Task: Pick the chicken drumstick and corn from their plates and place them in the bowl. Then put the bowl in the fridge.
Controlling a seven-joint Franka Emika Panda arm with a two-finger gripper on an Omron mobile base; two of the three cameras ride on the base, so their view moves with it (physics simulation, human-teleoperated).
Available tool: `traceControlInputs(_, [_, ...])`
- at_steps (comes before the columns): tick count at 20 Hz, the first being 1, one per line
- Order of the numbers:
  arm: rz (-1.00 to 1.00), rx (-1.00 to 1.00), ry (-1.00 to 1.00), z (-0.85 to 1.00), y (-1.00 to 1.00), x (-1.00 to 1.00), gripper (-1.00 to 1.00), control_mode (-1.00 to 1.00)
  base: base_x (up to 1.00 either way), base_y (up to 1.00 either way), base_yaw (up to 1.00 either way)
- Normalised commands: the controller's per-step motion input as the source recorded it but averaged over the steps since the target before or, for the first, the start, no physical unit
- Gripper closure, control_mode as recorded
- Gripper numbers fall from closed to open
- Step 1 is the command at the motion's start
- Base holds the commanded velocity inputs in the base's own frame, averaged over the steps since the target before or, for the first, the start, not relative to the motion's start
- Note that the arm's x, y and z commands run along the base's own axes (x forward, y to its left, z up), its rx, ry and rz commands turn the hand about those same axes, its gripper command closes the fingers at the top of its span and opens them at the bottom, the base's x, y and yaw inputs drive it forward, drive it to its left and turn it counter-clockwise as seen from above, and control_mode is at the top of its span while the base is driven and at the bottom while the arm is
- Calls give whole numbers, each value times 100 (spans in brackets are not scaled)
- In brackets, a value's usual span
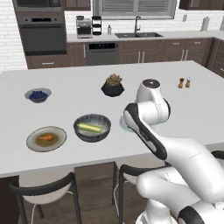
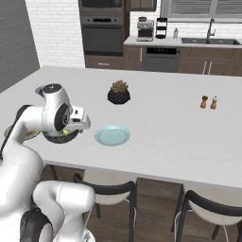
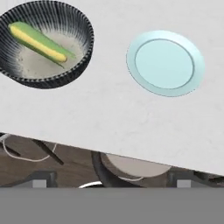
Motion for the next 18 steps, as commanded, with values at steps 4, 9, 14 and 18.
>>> traceControlInputs(4, [-14, 18, -4, 4, -53, -56, -100, -100, 0, 0, 0])
traceControlInputs(9, [-11, 20, -1, 2, -14, -72, -100, -100, 0, 0, 0])
traceControlInputs(14, [-2, 0, -2, 1, 1, -15, -100, 100, -46, 42, -7])
traceControlInputs(18, [0, 0, 0, 0, 0, 0, -100, 100, -26, 100, -5])
